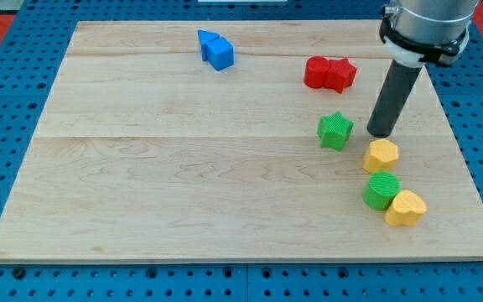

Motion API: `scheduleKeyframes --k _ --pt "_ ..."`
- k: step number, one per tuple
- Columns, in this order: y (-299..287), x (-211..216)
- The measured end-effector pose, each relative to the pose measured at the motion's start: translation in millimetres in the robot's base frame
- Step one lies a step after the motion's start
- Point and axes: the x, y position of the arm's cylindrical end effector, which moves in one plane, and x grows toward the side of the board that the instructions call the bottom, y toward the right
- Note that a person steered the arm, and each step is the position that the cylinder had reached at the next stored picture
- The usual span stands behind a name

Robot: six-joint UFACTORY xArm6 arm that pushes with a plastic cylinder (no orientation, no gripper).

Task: Slide yellow heart along with green circle a bit up

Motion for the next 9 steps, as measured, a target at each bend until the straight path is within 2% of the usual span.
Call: scheduleKeyframes --k 2,4,6,7,8,9 --pt "-57 -37" --pt "-105 -25" --pt "-107 39" --pt "-93 94" --pt "-46 133" --pt "-34 175"
